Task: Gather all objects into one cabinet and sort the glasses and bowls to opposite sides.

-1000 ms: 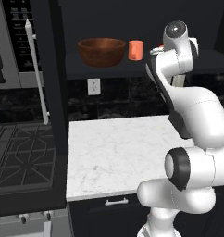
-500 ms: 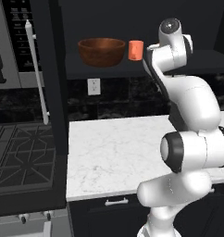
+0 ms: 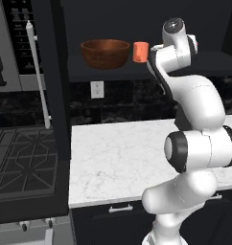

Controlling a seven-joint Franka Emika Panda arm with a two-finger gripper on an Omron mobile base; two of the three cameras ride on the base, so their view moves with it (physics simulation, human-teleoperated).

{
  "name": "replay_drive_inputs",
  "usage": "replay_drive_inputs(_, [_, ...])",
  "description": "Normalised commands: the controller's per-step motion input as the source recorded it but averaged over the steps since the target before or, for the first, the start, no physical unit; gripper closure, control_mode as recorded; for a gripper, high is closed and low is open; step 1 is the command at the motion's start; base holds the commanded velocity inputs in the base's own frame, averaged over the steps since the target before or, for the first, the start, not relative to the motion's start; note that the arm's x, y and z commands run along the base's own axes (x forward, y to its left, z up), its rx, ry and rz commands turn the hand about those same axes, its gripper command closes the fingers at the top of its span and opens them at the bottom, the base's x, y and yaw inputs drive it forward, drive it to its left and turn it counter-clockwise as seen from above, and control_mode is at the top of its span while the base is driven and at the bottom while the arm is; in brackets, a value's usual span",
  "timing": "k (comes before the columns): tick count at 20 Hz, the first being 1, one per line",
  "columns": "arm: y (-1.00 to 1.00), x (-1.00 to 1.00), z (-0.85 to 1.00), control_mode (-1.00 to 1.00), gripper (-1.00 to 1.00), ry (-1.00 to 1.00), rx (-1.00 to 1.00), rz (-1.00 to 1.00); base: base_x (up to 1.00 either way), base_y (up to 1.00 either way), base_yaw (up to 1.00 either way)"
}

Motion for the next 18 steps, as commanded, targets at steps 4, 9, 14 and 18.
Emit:
replay_drive_inputs(4, [-0.08, 0.06, -0.37, -1.0, -1.0, 0.01, 0.0, 0.0, 0.0, 0.0, 0.0])
replay_drive_inputs(9, [-0.04, 0.0, -0.37, -1.0, -1.0, 0.01, 0.0, 0.0, 0.0, 0.0, 0.0])
replay_drive_inputs(14, [0.0, -0.03, -0.1, -1.0, -1.0, 0.0, 0.0, 0.0, 0.0, 0.0, 0.0])
replay_drive_inputs(18, [0.0, -0.76, 0.54, -1.0, -1.0, 0.0, 0.01, 0.02, 0.0, 0.0, 0.0])
